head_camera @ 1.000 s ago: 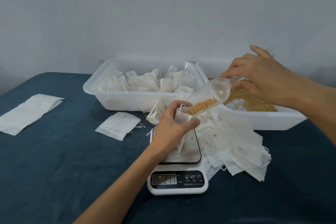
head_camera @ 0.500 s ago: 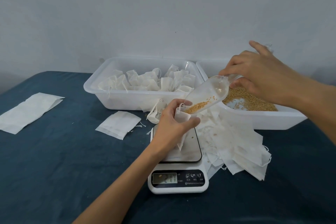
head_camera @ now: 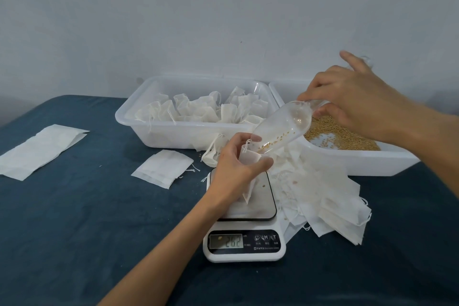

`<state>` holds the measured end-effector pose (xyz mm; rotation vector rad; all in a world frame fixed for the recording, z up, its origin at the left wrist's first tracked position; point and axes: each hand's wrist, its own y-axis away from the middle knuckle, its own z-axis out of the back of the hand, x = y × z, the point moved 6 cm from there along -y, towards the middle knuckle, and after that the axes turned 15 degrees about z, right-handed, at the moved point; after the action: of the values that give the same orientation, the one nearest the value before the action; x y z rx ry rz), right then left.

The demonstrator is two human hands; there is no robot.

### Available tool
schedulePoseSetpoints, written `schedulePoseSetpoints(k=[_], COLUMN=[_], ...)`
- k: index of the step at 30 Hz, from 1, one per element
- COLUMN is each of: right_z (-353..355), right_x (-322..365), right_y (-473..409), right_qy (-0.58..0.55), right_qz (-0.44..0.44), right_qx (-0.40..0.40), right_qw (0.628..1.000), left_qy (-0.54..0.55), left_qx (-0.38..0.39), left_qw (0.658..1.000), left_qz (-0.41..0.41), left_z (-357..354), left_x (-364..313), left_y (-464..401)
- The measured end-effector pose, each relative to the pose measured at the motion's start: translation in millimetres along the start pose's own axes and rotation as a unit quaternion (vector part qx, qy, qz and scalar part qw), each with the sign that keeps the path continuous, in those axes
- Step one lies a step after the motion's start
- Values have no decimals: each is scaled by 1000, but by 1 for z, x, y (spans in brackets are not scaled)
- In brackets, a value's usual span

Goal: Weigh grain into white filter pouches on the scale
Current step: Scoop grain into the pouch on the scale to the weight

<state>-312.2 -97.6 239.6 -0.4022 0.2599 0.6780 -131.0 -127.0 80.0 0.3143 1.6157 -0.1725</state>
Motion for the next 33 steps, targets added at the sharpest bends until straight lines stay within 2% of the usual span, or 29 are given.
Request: schedulePoseSetpoints(k=[9,12,16,19,21,24,26,28,33], right_z=[4,-4,-32,-65,-90,-122,-140,-154,-174], right_x=[10,0,-27,-54,-78,-113,-124,-125,-124], right_y=[-2,2,19,42,61,85,96,101,99], right_qy=[34,16,-125,-273,-285,-217,-190,-188,-164], right_qz=[22,-3,-82,-170,-241,-349,-387,-395,-377], right_qx=[-24,-14,0,3,7,42,97,158,230], right_qw=[999,1000,989,947,928,911,897,885,882], left_qy=[-17,-12,-31,-60,-84,-75,-50,-33,10], left_qx=[-16,-9,-20,-23,-21,-2,9,11,13], left_qw=[1000,1000,999,998,996,997,999,999,997], left_qz=[2,3,1,17,20,-2,-14,-26,-74], left_z=[3,4,5,4,3,0,1,2,5], left_x=[2,2,1,5,8,10,9,8,1], left_y=[-2,-1,0,-3,-6,-9,-9,-9,-5])
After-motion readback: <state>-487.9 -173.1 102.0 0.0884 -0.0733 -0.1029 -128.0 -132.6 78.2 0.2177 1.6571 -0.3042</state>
